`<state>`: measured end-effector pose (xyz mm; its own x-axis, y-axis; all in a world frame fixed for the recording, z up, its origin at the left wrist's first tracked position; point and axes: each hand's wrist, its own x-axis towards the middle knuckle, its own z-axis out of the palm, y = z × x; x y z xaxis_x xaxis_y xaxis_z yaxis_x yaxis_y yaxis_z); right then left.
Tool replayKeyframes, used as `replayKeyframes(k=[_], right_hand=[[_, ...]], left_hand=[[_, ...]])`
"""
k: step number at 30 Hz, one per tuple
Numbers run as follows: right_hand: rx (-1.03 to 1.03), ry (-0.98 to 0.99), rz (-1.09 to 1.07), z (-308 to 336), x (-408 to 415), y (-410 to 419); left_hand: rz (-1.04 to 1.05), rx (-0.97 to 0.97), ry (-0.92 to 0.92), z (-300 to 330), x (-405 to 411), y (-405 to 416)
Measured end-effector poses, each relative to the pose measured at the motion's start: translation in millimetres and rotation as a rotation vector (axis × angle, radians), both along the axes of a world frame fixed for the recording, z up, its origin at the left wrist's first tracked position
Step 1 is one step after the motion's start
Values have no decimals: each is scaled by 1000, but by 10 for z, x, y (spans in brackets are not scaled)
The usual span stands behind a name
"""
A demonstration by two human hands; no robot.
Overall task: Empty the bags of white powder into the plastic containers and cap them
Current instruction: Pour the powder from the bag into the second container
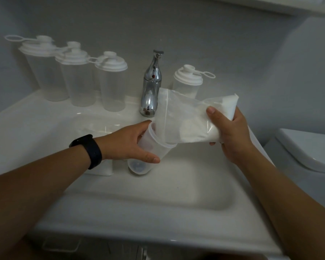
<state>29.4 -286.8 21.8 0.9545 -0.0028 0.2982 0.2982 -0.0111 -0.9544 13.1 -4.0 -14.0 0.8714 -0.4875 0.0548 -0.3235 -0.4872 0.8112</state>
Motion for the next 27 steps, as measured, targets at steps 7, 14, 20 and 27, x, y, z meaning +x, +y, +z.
replayKeyframes(k=[7,14,20,27], right_hand=[[-29,-8,0,5,-10,2],[-25,-9,-5,15,-14,6],[-36,3,-19,19,-32,21],[-54,4,-29,49,-59,34]], left_hand=[[-9,23,6,2,-1,6],[-8,36,8,-6,17,16],[-10,57,8,-22,19,17],[-41,60,21,-39,30,24]])
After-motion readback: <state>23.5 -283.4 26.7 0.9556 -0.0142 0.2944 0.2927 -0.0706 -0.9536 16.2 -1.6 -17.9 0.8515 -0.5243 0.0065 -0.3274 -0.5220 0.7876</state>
